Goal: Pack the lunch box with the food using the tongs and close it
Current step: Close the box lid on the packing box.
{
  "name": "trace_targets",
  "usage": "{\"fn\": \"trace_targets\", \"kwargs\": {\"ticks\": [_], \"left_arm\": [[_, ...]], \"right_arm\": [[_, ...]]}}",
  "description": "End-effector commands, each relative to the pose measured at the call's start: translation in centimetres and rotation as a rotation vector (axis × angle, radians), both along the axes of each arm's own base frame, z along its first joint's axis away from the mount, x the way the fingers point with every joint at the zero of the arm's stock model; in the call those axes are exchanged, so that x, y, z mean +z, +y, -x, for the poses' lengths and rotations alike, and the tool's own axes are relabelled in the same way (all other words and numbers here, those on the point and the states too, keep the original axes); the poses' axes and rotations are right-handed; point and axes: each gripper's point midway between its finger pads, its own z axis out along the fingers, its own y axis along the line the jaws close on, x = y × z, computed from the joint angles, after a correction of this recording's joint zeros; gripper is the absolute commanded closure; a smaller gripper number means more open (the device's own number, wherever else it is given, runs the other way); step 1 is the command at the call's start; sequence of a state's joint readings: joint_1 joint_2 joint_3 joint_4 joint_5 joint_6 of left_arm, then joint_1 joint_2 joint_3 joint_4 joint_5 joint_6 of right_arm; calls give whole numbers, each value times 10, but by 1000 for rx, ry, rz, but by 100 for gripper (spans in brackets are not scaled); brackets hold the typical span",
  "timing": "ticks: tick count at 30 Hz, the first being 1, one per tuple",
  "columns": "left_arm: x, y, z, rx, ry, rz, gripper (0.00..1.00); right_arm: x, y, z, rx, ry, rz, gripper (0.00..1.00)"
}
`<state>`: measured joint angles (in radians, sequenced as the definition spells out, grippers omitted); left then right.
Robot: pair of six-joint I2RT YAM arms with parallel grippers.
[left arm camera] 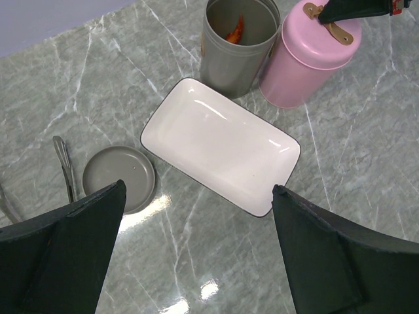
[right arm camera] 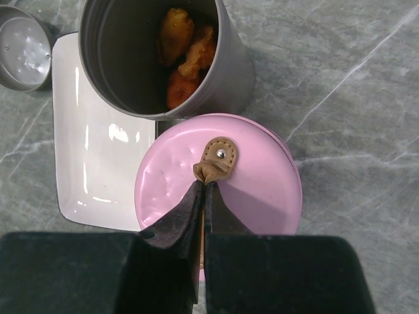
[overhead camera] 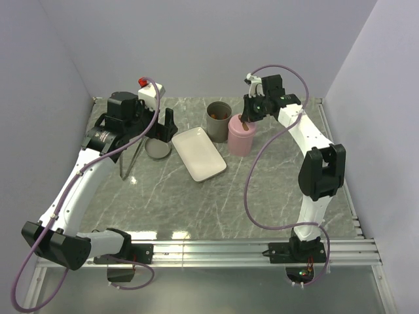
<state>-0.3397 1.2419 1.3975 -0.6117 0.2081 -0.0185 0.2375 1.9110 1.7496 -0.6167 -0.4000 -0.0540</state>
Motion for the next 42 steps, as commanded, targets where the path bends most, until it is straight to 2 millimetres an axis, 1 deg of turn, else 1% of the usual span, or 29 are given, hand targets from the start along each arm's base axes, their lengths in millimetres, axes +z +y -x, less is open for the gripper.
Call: {"fn": "trace_targets", "kwargs": {"ticks": [1,2,4,8,12,14,18,20,21,23,24,27,30,31,33,35,36,37,40,42], "left_arm": [[17,1,-4,3,-48,8,1],[16,1,-4,3,-45,7,1],[16,1,-4,6,-45,7,1],[16,1,-4,3,-42,6,1],[14,0,-4,0,-40,7,1],[13,-1,-4,-3,-34,6,1],[13,2,-5,-7,-52,-20,1],[12,0,-5,-15,-45,-14,1],[10,-1,-5,-23,-29,-13,1],[7,-3,-7,-24,-8,-11,1],[7,-3,-9,-24,-2,-12,0],[7,-3,-12,-22,-4,-9,1],[3,-5,-13,-32,7,-7,1],[3,-5,-13,-33,6,-6,1],[0,-6,-14,-35,14,-7,1],[0,-6,-14,-35,12,-7,1],[0,-6,-15,-35,14,-7,1],[1,-5,-15,-33,8,-8,1],[1,-6,-14,-36,12,-7,1],[1,-6,-13,-35,10,-5,1]], "right_arm": [[-18,-7,3,-2,9,81,100],[-26,-8,7,-4,25,87,100],[-32,-9,11,3,44,95,100],[-41,-12,15,9,72,117,100],[-35,-10,15,21,69,113,100],[-28,-7,15,37,70,109,100],[-28,-8,15,48,84,123,100],[-23,-7,13,46,81,118,100],[-25,-6,12,51,91,115,100],[-22,-5,11,50,88,120,100],[-26,-6,10,47,98,129,100],[-30,-9,12,54,111,156,100],[-28,-10,12,57,110,170,94],[-25,-10,11,56,104,168,91],[-20,-9,11,57,98,168,87],[-20,-9,10,58,100,180,85],[-20,-9,11,62,103,183,83],[-20,-10,12,59,106,186,76],[-18,-10,13,66,109,192,68],[-14,-10,14,69,103,188,64]]}}
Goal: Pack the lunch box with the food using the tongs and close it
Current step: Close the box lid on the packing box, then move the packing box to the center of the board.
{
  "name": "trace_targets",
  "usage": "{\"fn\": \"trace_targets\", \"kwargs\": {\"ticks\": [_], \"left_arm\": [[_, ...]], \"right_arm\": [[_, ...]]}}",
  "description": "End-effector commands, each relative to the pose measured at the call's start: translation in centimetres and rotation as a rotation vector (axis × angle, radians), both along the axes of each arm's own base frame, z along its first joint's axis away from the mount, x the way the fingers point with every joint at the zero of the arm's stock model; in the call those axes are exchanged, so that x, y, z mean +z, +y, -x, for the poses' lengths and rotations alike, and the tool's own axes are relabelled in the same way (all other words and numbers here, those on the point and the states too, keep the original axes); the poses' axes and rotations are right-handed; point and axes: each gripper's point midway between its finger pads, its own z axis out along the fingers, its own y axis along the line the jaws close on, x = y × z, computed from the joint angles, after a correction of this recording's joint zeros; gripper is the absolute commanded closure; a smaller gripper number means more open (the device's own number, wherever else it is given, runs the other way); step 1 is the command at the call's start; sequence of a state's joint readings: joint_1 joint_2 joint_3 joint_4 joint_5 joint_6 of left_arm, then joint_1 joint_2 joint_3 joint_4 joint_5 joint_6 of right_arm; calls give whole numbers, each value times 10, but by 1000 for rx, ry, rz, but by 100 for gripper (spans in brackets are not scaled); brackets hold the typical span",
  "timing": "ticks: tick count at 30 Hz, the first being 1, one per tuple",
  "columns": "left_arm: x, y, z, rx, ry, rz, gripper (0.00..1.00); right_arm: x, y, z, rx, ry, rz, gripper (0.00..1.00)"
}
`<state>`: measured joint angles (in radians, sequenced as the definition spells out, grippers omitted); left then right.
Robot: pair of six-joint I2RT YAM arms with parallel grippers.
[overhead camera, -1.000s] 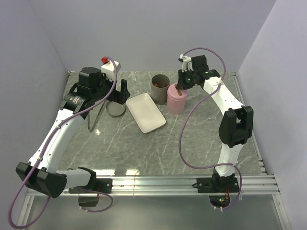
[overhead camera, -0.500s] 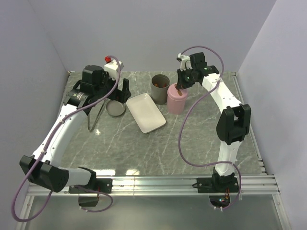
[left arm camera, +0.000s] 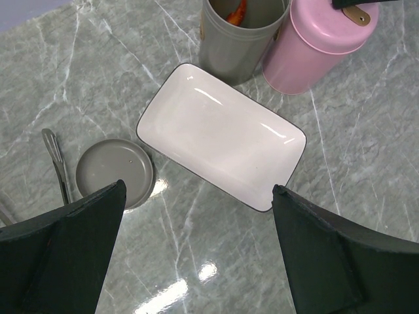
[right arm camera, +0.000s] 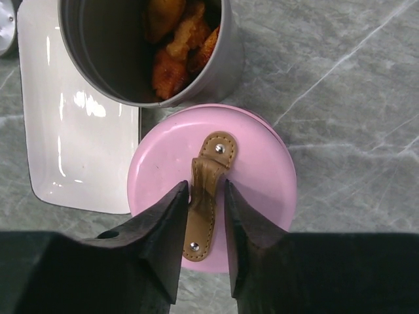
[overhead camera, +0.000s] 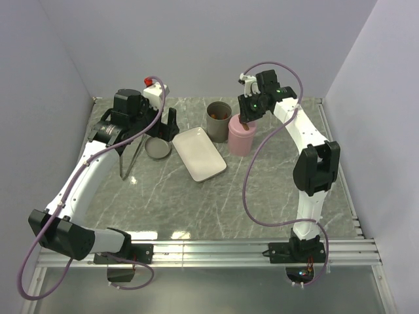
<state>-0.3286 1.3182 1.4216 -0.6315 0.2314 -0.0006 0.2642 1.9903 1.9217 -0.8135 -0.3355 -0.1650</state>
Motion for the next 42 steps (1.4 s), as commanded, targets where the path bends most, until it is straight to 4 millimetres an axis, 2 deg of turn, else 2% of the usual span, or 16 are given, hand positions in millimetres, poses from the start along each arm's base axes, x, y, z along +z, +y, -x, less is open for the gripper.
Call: {"fn": "trace_targets", "kwargs": {"ticks": [1,8,13,17,21,22,23,28,29,30,32,33,35,36,39,42], "left_arm": [[21,-2,0,-17,-53,22,0],[20,-2,1,-21,-51,24,1],[20,-2,3,-23,-48,22,1],[21,-2,5,-25,-49,25,1],[19,-1,5,-24,-48,22,0],[19,-1,5,-23,-47,19,0],[18,-1,4,-24,-46,18,1],[12,0,0,-19,-33,10,0],[11,1,0,-14,-30,10,1],[10,1,-1,-14,-30,13,0],[8,3,-3,-7,-24,19,1],[8,2,-3,-15,-22,25,1],[7,3,-3,4,0,49,1],[6,3,-3,6,3,49,1],[4,6,-4,15,6,44,1],[3,8,-6,19,3,37,1]], "right_arm": [[-11,-7,12,4,62,57,63],[26,7,16,25,8,-43,57],[62,16,12,44,-42,-163,41],[101,6,0,40,-97,-286,37],[119,-9,-14,49,-127,-393,31],[119,-16,-19,41,-125,-411,30],[111,-13,-22,62,-99,-438,30],[104,-8,-44,86,-41,-559,31],[90,-9,-53,66,-12,-574,32],[93,-7,-58,83,-26,-601,33],[79,-6,-67,58,25,-651,35],[80,-6,-73,74,11,-682,38],[65,-6,-81,30,72,-740,41],[66,-9,-88,36,50,-763,47],[53,-5,-92,28,122,-825,58],[34,-1,-91,27,185,-856,61]]}}
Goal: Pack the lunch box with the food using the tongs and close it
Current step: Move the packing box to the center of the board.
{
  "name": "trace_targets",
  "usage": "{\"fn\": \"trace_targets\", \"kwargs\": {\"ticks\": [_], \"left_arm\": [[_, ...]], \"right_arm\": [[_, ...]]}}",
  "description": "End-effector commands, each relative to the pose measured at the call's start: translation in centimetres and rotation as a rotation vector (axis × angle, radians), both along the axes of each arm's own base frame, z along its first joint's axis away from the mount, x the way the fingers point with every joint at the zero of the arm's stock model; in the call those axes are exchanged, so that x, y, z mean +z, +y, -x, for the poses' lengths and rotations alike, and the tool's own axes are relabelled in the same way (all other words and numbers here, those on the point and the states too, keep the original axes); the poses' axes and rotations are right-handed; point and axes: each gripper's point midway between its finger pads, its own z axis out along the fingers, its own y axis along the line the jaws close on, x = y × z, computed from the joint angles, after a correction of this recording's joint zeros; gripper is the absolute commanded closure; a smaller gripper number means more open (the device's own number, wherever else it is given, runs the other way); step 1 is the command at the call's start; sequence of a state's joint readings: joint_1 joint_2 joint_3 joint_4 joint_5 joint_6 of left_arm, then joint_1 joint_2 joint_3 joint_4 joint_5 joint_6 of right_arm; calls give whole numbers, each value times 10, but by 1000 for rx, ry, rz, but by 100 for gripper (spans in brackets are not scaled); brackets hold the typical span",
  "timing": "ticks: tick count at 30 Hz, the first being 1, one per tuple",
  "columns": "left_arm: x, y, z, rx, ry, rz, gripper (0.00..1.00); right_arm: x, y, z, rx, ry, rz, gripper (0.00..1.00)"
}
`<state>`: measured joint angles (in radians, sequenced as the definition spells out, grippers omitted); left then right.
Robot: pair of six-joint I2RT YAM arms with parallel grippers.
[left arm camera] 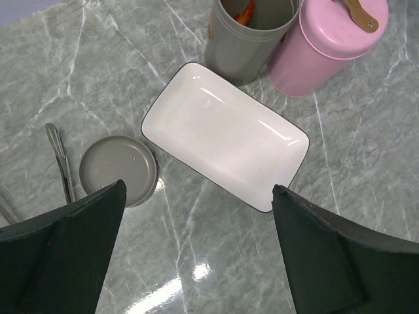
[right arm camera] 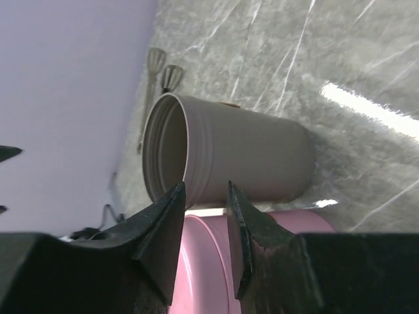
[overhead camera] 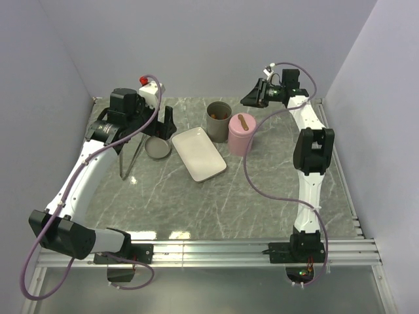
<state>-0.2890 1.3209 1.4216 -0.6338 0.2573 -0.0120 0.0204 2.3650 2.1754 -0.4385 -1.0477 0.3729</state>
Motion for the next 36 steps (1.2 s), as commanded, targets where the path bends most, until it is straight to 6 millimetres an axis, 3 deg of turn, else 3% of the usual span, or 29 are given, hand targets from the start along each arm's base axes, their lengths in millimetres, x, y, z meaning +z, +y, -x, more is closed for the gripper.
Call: {"fn": "trace_targets", "kwargs": {"ticks": [1,7,17,27,32,36], "left_arm": [[2,-1,-2,-4,-9,16,1],[-2,-2,-5,-6,1,16,1],[-4,-2,-5,-4,3,17,1],[-2,-1,-4,-5,-2,13,1],[-2,-2,-3,-11,-5,20,1],[-3,-1,-3,-8,-5,12,1]], "right_arm": [[19,4,0,40,-15,-105,61],[-25,10,14,85,92,-119,63],[-72,26,43,173,196,-107,67],[-76,36,84,287,170,-87,69],[-76,52,112,381,169,-67,69],[-78,60,114,403,163,-80,68]]}}
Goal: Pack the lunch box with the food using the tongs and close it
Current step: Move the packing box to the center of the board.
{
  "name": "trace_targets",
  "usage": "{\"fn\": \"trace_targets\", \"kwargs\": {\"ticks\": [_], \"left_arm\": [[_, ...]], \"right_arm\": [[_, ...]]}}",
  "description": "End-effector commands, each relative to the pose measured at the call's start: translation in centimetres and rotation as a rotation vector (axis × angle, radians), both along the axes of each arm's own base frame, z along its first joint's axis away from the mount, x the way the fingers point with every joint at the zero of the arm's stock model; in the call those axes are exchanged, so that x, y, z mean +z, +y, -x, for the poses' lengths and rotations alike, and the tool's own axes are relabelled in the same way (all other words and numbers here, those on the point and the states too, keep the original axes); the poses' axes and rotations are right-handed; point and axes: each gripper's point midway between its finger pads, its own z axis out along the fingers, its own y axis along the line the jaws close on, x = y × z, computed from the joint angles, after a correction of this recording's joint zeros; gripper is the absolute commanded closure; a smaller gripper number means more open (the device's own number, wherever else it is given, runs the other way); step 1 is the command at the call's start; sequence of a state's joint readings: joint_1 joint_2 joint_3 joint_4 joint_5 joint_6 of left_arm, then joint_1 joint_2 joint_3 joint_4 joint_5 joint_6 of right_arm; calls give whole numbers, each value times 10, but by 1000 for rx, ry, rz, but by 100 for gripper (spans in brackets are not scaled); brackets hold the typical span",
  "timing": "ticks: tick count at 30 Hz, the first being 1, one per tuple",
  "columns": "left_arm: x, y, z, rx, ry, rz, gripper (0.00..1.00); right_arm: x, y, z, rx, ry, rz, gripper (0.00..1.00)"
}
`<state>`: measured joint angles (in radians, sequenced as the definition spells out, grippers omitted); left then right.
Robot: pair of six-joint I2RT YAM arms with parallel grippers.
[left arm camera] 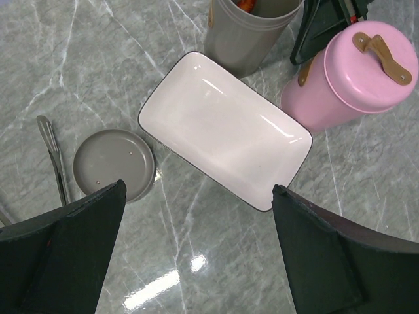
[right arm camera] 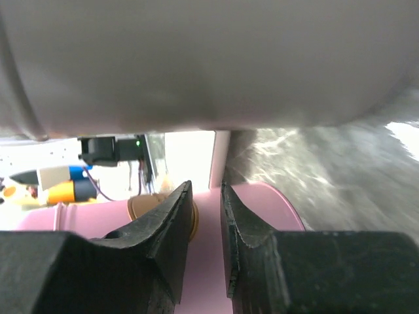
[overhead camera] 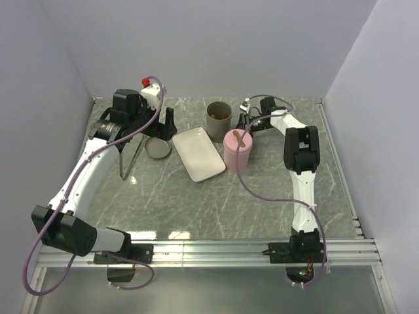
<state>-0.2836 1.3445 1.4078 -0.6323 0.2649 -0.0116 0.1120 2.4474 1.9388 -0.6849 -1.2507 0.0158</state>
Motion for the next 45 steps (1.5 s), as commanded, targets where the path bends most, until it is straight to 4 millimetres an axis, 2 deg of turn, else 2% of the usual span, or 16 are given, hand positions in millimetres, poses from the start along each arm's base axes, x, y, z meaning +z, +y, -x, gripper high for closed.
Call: {"fn": "trace_targets", "kwargs": {"ticks": [1,5,9,12,14,15,16,18,19,21,28,36,41,43,44,45], "left_arm": [[12,0,0,-6,-43,20,1],[17,1,1,-3,-54,19,1],[18,1,3,-5,-58,23,1],[19,1,4,-4,-61,28,1],[21,0,4,-6,-66,33,1],[21,0,5,-6,-66,37,1],[22,0,5,-5,-67,41,1],[25,-1,7,-7,-70,48,1],[25,-1,7,-9,-69,51,1],[27,-1,8,-9,-72,55,0],[31,-2,11,-12,-79,61,1],[33,-3,14,-18,-71,74,1],[35,-4,13,-21,-76,81,1],[34,-6,13,-28,-70,85,1],[34,-7,13,-29,-69,88,1],[33,-7,13,-29,-67,92,1]], "right_arm": [[32,14,12,66,-70,-50,68],[29,18,22,89,-53,-44,68],[36,17,36,118,-62,-48,69],[42,16,52,136,-61,-44,69],[37,15,66,141,-35,-41,70],[45,15,70,137,-48,-42,70],[37,13,81,131,-9,-34,70],[43,13,86,122,-36,-29,70],[35,12,97,117,-2,-21,70],[39,12,103,111,-20,-16,70],[27,15,145,152,24,11,69],[45,13,161,190,-6,20,69],[38,9,176,213,-8,61,69],[45,7,167,203,-56,80,67],[48,3,159,187,-86,106,66],[60,2,143,173,-144,117,65]]}}
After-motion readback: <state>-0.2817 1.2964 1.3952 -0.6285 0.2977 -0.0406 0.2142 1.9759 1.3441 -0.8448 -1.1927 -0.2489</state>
